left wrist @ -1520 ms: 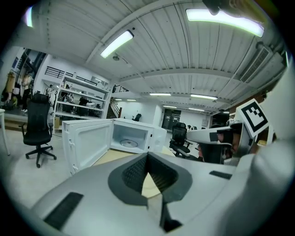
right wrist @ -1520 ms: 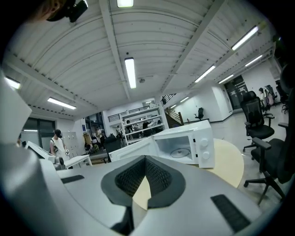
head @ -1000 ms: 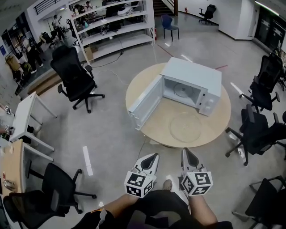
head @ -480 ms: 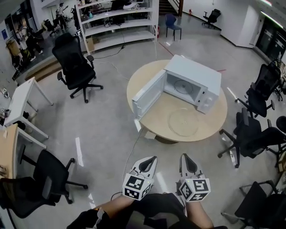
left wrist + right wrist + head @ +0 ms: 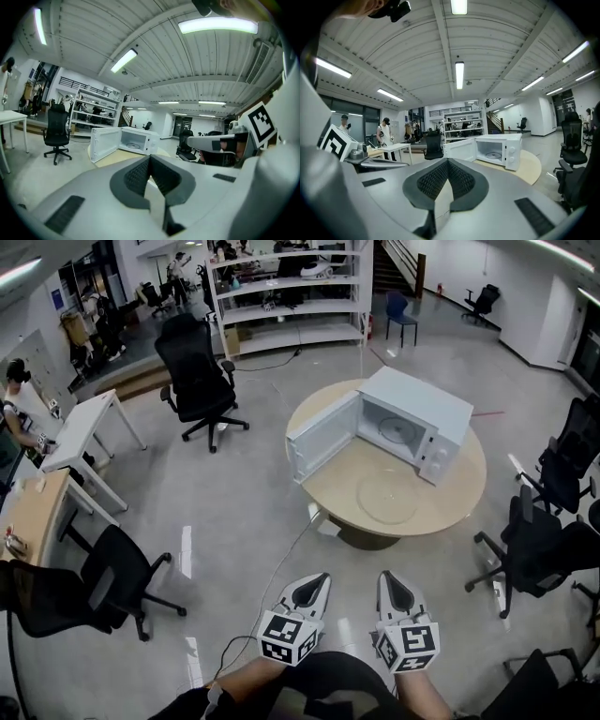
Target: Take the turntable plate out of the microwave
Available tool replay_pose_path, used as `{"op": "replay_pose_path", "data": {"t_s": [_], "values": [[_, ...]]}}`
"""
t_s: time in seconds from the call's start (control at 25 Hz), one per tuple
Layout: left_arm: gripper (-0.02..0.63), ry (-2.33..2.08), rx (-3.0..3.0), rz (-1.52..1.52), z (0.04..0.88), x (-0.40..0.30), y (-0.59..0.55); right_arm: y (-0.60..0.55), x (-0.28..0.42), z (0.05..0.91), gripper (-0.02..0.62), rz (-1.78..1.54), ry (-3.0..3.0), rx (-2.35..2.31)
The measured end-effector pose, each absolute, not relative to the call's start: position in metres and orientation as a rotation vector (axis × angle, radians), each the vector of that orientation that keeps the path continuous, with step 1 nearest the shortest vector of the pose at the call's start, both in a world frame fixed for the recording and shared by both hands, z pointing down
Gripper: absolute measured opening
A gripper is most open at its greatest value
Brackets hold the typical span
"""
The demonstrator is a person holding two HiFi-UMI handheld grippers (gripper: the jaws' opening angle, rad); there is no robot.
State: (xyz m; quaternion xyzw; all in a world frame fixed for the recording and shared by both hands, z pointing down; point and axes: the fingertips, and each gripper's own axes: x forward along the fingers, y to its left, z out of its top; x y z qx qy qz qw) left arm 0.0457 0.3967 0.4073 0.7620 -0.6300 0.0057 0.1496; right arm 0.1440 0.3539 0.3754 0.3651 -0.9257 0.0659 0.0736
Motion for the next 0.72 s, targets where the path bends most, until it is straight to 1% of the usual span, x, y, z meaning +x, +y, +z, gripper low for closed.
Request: {"op": "replay_pose_path", "data": {"t_s": [0.28, 0.72], "values": [[0.046, -1.928, 2.118, 0.027, 0.409, 0.083, 0.452, 0.399, 0.179, 0.374, 0.018, 0.174, -2.838, 0.981], [0.046, -2.057, 2.054, 0.049, 0.402, 0.108, 0.509, 0.449, 0.196, 0.367, 0.018, 0.117, -2.907, 0.855]]}}
